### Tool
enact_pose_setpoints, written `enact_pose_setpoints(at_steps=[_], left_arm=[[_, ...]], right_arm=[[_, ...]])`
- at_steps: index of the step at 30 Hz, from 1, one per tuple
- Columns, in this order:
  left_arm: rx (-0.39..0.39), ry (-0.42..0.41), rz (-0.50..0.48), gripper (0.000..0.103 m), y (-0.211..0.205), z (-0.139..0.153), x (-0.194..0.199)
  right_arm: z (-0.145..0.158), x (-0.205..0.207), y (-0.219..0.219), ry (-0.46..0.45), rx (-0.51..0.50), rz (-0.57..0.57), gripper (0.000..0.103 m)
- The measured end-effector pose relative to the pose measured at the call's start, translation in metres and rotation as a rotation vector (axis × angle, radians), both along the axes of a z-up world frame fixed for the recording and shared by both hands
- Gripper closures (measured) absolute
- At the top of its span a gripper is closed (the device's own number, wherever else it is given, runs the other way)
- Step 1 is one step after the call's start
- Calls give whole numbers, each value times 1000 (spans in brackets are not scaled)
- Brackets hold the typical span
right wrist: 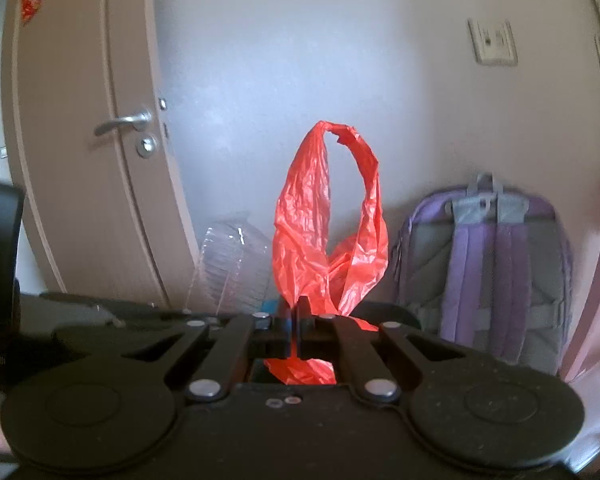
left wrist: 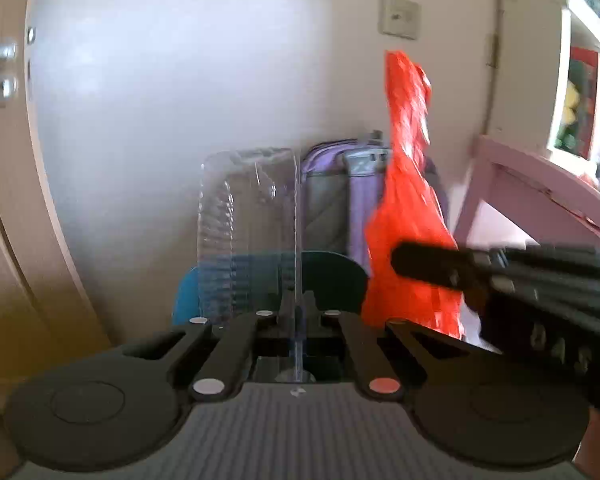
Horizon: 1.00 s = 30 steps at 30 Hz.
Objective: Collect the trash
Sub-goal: 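Carry the clear tray and red bag up over the teal bin, then open both tools to drop the tray and red bag into the bin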
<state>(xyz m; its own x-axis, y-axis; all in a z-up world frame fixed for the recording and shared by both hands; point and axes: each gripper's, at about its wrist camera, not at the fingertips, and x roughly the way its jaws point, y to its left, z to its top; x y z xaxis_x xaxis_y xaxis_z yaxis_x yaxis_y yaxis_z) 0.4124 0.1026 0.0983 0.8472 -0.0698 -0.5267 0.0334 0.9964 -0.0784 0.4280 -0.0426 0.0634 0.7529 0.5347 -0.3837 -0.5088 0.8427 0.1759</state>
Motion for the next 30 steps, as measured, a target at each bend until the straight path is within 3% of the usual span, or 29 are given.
enact_pose_setpoints(at_steps=[9, 16, 21, 28, 30], left_arm=[[-18, 73, 59, 100, 21, -38, 59], [-35, 193, 49, 100, 20, -81, 86], [-53, 263, 52, 100, 22, -101, 96], [-72, 306, 41, 99, 18, -108, 101], [-70, 318, 43, 95, 19, -105, 96]], right_arm=[[-55, 26, 24, 77, -119, 24, 101], [-82, 33, 31, 130, -229, 22, 100], [-87, 34, 31, 153, -251, 15, 93], [-78, 29, 26, 139, -266, -24, 77], [-74, 27, 23, 142, -259, -22, 77]])
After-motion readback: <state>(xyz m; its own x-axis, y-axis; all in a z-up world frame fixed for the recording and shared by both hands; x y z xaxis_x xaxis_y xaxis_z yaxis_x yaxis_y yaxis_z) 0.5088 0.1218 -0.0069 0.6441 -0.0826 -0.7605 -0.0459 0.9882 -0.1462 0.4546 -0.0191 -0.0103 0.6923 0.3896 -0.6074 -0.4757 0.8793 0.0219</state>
